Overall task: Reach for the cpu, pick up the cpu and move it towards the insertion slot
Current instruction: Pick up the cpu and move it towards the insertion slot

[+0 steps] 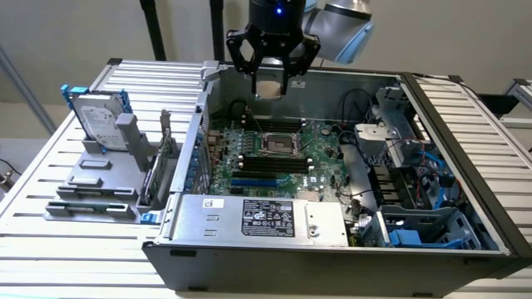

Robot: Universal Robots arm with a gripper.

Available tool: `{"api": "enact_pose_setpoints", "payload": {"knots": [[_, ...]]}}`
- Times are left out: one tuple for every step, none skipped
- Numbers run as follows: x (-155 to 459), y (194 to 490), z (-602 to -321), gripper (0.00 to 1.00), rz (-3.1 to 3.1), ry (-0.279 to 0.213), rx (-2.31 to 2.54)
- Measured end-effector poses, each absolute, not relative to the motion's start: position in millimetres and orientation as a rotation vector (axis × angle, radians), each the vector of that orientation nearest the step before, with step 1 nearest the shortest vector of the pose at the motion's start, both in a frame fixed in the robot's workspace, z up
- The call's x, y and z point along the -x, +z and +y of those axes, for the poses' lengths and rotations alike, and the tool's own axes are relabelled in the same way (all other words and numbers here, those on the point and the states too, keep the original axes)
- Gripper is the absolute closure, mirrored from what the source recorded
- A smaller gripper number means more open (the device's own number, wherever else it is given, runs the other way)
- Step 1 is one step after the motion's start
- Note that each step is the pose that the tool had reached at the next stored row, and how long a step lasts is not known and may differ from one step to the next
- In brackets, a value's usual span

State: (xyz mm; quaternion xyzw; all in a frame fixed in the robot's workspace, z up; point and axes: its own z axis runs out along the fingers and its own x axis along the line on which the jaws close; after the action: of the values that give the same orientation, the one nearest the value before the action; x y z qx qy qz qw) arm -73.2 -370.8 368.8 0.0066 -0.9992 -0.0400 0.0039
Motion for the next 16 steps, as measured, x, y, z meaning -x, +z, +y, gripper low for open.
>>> {"api": "enact_pose_setpoints", "payload": {"knots": [[71, 368, -367, 0.45, -3.131, -0.124, -0.021], [68, 367, -364, 0.45, -3.131, -0.122, -0.021], [66, 367, -360, 0.45, -3.131, -0.12, -0.021], [63, 366, -357, 0.45, -3.132, -0.118, -0.021], [60, 365, -354, 0.45, -3.132, -0.115, -0.021], [58, 365, -351, 0.45, -3.132, -0.112, -0.021], [55, 364, -348, 0.45, -3.133, -0.109, -0.021], [53, 364, -346, 0.45, -3.134, -0.104, -0.021], [51, 363, -343, 0.45, -3.134, -0.098, -0.021], [50, 363, -341, 0.45, -3.136, -0.09, -0.021], [48, 363, -339, 0.45, -3.137, -0.077, -0.02], [47, 362, -338, 0.45, -3.138, -0.065, -0.02], [46, 362, -336, 0.45, -3.139, -0.052, -0.019], [45, 362, -335, 0.45, -3.14, -0.039, -0.018], [44, 361, -334, 0.45, -3.141, -0.027, -0.016], [42, 361, -333, 0.45, -3.142, -0.017, -0.013]]}}
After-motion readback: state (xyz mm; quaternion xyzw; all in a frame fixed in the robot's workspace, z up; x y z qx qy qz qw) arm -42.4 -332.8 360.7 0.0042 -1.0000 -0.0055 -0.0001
